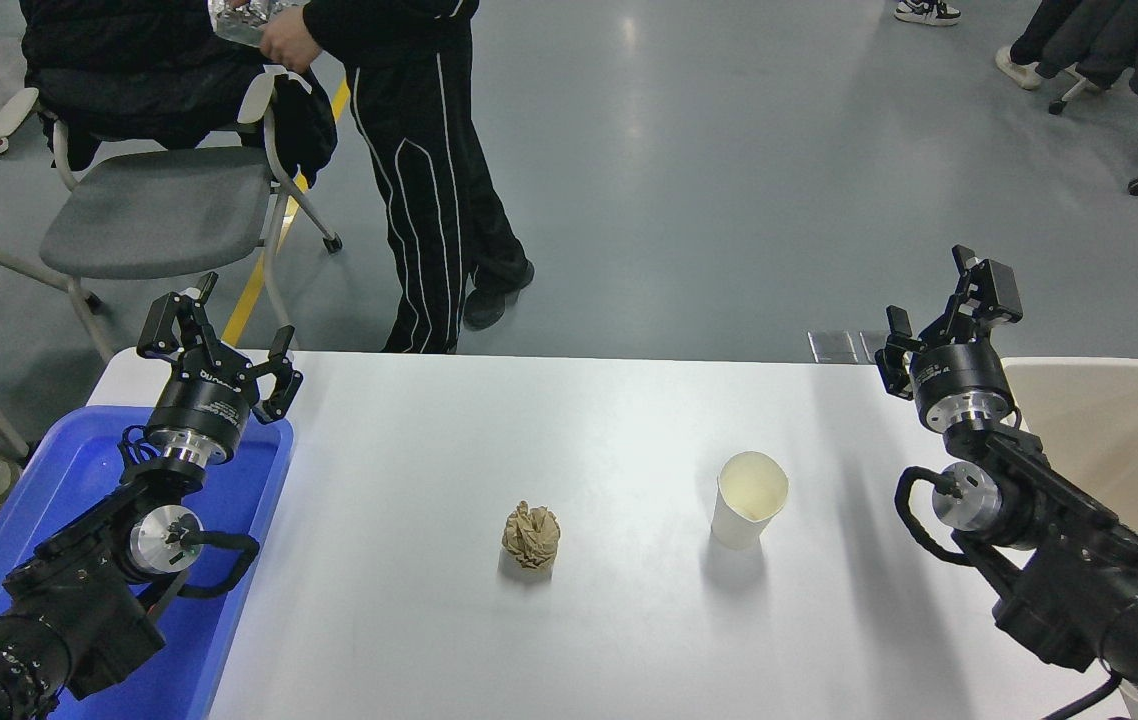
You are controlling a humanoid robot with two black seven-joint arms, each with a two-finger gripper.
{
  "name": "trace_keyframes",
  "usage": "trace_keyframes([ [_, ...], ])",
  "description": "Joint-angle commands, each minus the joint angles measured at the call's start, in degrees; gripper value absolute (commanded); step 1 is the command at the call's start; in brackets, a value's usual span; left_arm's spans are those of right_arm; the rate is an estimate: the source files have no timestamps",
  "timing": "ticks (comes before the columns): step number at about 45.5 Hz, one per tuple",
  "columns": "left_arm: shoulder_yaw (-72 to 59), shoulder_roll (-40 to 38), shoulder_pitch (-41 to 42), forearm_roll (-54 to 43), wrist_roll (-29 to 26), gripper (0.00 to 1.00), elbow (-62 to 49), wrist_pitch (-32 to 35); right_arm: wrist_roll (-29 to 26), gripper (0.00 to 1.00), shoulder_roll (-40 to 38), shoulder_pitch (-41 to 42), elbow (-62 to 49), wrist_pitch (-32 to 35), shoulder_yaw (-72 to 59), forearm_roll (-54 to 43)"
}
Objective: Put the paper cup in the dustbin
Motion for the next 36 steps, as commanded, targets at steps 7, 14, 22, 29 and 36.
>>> trace_keyframes([
  [7,0.0,-0.02,0.0,0.0,-0.01,1.0,0.0,0.0,-0.05,1.0,-0.09,-0.24,0.02,0.21,-0.08,-0.2],
  [14,0.0,-0.02,0.0,0.0,-0.01,1.0,0.0,0.0,-0.05,1.0,-0.09,-0.5,-0.25,0.13,-0.17,-0.29],
  [22,0.0,0.07,0.0,0.0,-0.01,1.0,0.0,0.0,-0.05,1.0,0.0,-0.85,-0.69,0.13,-0.26,-0.29],
  [29,0.0,0.07,0.0,0.0,-0.01,1.0,0.0,0.0,-0.05,1.0,0.0,-0.94,-1.48,0.04,-0.17,-0.29],
  [36,0.0,-0.02,0.0,0.0,-0.01,1.0,0.0,0.0,0.04,1.0,0.0,-0.86,-1.39,-0.14,-0.17,-0.64],
])
